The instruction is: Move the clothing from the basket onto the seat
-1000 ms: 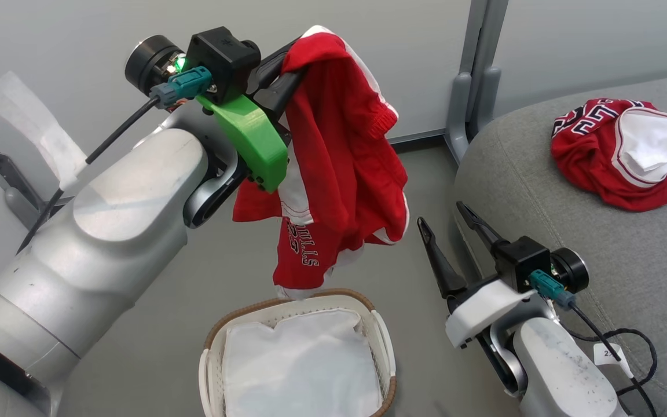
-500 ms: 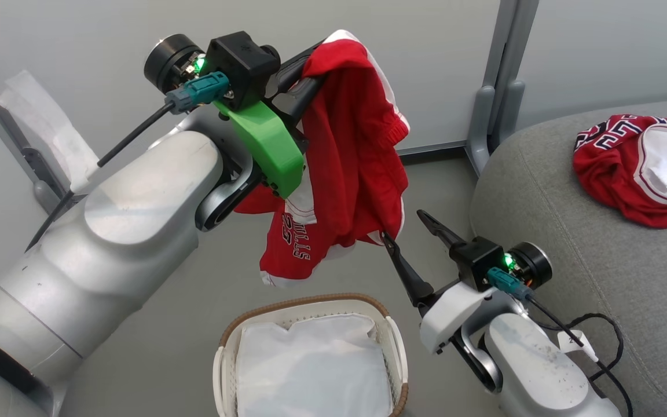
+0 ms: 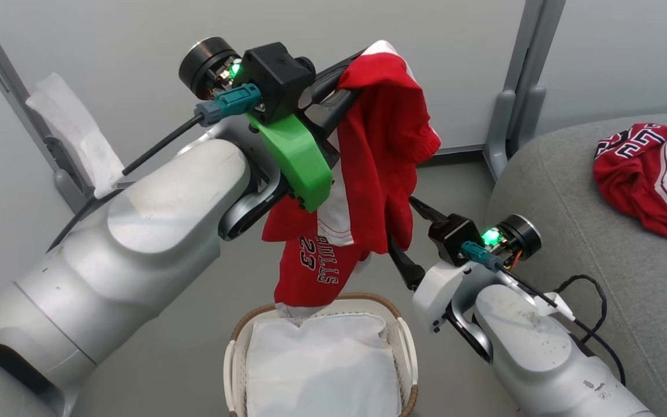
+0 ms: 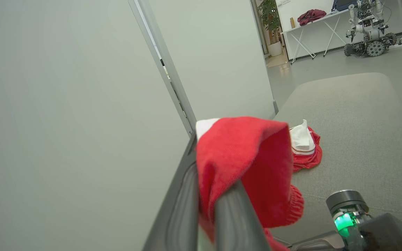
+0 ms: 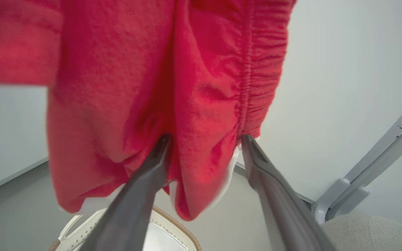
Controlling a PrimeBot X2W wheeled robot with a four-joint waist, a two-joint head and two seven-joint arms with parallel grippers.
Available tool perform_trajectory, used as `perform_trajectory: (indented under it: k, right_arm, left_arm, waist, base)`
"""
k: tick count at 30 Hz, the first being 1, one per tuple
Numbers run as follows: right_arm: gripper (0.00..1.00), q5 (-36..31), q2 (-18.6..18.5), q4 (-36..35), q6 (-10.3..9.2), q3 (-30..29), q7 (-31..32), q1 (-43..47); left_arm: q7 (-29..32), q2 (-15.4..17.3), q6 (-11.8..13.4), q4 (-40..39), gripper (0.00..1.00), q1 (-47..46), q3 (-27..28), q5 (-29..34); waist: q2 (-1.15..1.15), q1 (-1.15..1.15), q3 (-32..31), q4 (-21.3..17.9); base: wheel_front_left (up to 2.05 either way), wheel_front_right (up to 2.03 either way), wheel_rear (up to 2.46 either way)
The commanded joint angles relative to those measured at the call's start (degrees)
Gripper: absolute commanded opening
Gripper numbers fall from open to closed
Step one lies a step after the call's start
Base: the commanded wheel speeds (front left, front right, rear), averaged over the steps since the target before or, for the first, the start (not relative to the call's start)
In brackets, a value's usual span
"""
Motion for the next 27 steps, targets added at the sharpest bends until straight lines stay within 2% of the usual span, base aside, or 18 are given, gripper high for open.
perform_trajectory:
  k: [1,3,4,10,19,21,22,27]
  right_arm:
    - [0.49,1.0,-0.1,0.7,-0.07,1.1,-0.1,-1.3]
    - [0.07,2.1,-0.1,1.7,-0.06,2.8,-0.1,-2.6]
    - [0.0,2.5,-0.1,2.1,-0.07,3.4,-0.1,-3.3]
    - [0.0,4.7,0.0,2.7,-0.07,5.9,-0.1,-5.8]
    - [0.0,6.5,-2.2,-0.3,-0.06,5.1,-0.1,-6.1]
    - [0.0,6.6,-2.6,-1.0,-0.06,4.6,-0.1,-6.1]
    - [0.0,6.5,-2.9,-1.5,-0.06,4.2,-0.1,-6.1]
    - [0.0,5.9,-4.0,-2.9,-0.07,2.6,-0.1,-6.8]
  left_arm:
    - [-0.2,0.0,0.1,-0.4,0.0,0.3,0.0,-0.6]
    - [-0.3,0.1,0.1,-0.8,0.0,0.7,0.0,-0.8]
    - [-0.4,0.2,0.1,-1.0,0.0,0.8,0.0,-0.9]
    - [-0.6,1.3,0.6,-0.8,0.0,2.3,0.5,-1.5]
    - [-1.0,4.4,1.7,1.5,0.0,7.2,1.4,-3.8]
    - [-1.2,4.8,2.1,1.8,0.46,8.5,1.7,-4.1]
    - [-1.4,4.8,2.3,1.9,1.0,9.5,2.0,-4.4]
    - [-1.7,4.9,3.1,2.2,1.0,13.2,2.6,-4.7]
  waist:
    - [0.0,0.0,0.0,0.3]
    - [0.0,0.0,0.1,0.5]
    - [0.0,0.0,0.1,0.6]
    - [0.0,0.0,0.3,1.2]
    - [0.0,0.0,0.4,0.7]
    - [0.0,0.0,0.4,0.4]
    - [0.0,0.0,0.3,0.3]
    - [0.0,0.0,0.3,-0.3]
  base:
    - [0.0,0.0,0.0]
    - [0.0,0.0,0.0]
    - [0.0,0.0,0.0]
    - [0.0,0.0,0.0]
    - [0.0,0.0,0.0]
    - [0.0,0.0,0.0]
    - [0.0,0.0,0.0]
    - [0.0,0.0,0.0]
